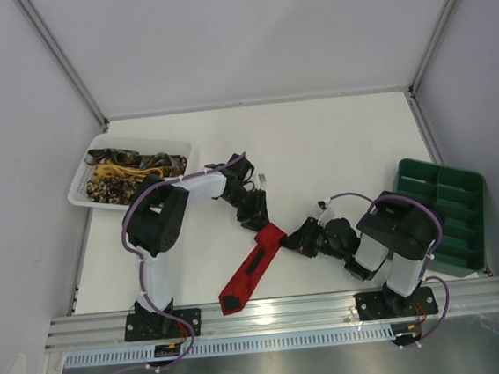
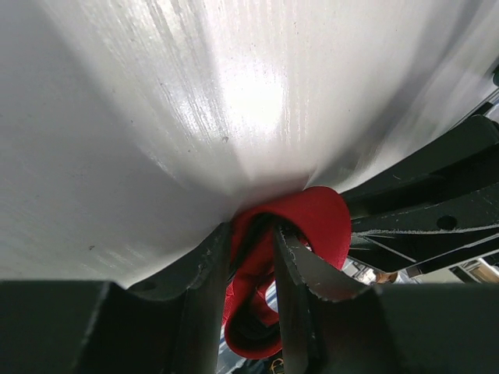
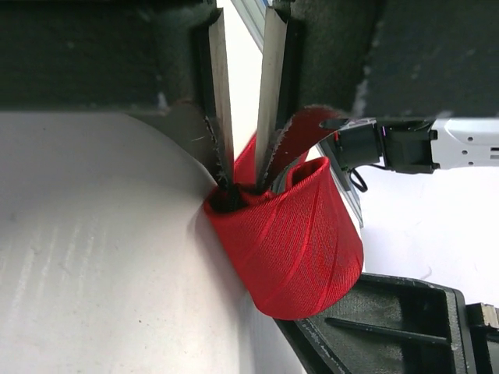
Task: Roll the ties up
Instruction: Roll the tie
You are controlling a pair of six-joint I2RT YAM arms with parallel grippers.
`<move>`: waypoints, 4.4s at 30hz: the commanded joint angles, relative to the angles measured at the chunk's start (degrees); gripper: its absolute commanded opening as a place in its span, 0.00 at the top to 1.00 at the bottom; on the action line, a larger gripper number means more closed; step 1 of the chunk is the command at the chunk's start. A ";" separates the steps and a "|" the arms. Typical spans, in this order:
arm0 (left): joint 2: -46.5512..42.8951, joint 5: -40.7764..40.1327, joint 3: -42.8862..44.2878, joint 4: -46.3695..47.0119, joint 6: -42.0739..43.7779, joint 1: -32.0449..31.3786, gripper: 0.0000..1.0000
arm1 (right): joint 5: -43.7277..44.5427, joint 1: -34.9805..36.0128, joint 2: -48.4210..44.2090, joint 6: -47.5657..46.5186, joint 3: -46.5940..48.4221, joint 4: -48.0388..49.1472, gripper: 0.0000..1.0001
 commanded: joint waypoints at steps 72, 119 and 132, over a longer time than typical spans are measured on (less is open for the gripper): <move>-4.93 -21.14 -3.47 -4.04 0.26 0.51 0.52 | -0.30 -3.29 -47.05 -19.20 12.52 -67.67 0.81; -32.71 -8.15 -24.74 21.89 -16.62 -4.14 0.73 | -32.05 -9.36 -7.49 -30.99 37.58 -73.21 0.79; -29.54 -9.02 -25.62 18.11 -14.59 -5.37 0.73 | -33.53 -9.97 -7.14 -30.90 38.81 -73.21 0.78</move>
